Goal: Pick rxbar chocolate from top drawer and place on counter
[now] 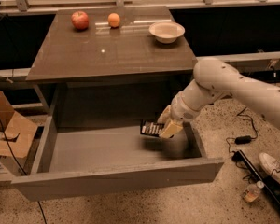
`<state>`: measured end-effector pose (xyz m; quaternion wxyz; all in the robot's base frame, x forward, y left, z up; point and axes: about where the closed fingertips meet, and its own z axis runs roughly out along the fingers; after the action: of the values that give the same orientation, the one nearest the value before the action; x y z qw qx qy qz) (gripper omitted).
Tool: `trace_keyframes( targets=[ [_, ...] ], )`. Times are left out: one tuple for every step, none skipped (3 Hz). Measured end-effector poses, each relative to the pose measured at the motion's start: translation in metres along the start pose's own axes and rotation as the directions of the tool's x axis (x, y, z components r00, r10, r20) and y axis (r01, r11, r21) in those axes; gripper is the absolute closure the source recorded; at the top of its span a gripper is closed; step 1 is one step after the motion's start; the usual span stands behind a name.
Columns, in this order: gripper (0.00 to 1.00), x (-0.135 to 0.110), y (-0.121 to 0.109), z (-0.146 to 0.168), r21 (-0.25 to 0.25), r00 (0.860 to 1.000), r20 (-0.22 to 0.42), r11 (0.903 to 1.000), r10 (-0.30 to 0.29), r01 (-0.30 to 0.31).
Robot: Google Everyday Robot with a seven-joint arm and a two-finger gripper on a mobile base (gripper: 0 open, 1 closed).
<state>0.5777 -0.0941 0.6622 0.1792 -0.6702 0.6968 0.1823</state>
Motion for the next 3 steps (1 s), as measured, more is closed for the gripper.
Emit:
trace_keyframes(
  targets=[
    [1.0, -0.034, 0.001, -0.063, 0.075, 0.996, 0.027, 0.9938, -0.084, 0.082],
    [1.0, -0.072, -0.017, -0.128, 0.175, 0.977, 0.043, 0.9647, -0.207, 0.197],
    [1.0, -0.115, -0.066, -0.182, 0.274, 0.949, 0.017, 0.9139, -0.316, 0.299]
  ],
)
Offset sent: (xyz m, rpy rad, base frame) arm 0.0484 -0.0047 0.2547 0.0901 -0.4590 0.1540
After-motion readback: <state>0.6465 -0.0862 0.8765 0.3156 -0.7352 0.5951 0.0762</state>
